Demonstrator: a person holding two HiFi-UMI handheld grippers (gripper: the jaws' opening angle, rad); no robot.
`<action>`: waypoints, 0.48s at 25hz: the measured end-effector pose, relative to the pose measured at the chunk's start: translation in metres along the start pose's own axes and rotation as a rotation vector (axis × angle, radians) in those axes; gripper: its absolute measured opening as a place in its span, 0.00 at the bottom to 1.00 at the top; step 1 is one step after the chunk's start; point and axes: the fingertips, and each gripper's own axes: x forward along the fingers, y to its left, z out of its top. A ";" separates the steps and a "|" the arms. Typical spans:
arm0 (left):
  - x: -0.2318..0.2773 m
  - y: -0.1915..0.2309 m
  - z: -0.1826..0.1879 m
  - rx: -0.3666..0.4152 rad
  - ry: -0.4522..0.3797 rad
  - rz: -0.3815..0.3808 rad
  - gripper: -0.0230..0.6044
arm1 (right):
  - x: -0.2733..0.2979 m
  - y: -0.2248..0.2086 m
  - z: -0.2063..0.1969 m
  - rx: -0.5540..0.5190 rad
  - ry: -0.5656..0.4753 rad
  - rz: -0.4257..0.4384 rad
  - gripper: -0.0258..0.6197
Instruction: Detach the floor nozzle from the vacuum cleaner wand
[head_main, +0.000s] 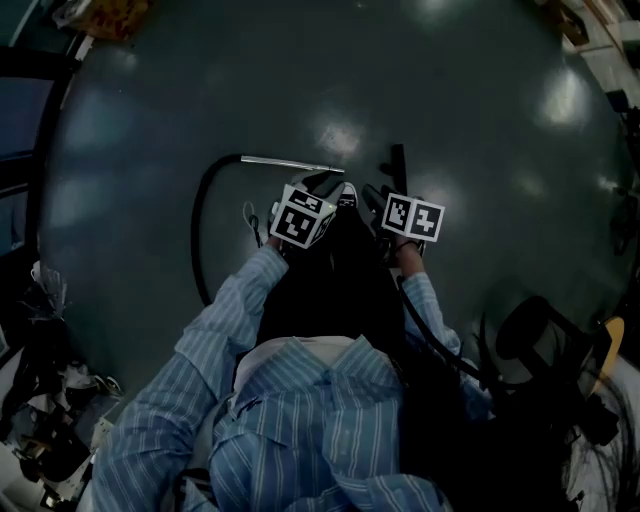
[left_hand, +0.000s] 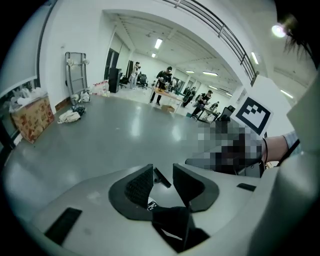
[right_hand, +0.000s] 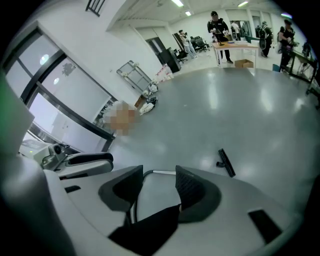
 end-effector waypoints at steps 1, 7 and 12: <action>-0.008 -0.004 0.005 0.010 -0.016 -0.001 0.24 | -0.006 0.009 0.001 0.001 -0.008 0.005 0.37; -0.051 -0.021 0.012 -0.100 -0.108 -0.009 0.10 | -0.036 0.045 -0.018 0.003 -0.050 0.014 0.36; -0.071 -0.029 -0.018 -0.236 -0.122 0.001 0.07 | -0.053 0.056 -0.047 -0.054 -0.024 0.027 0.36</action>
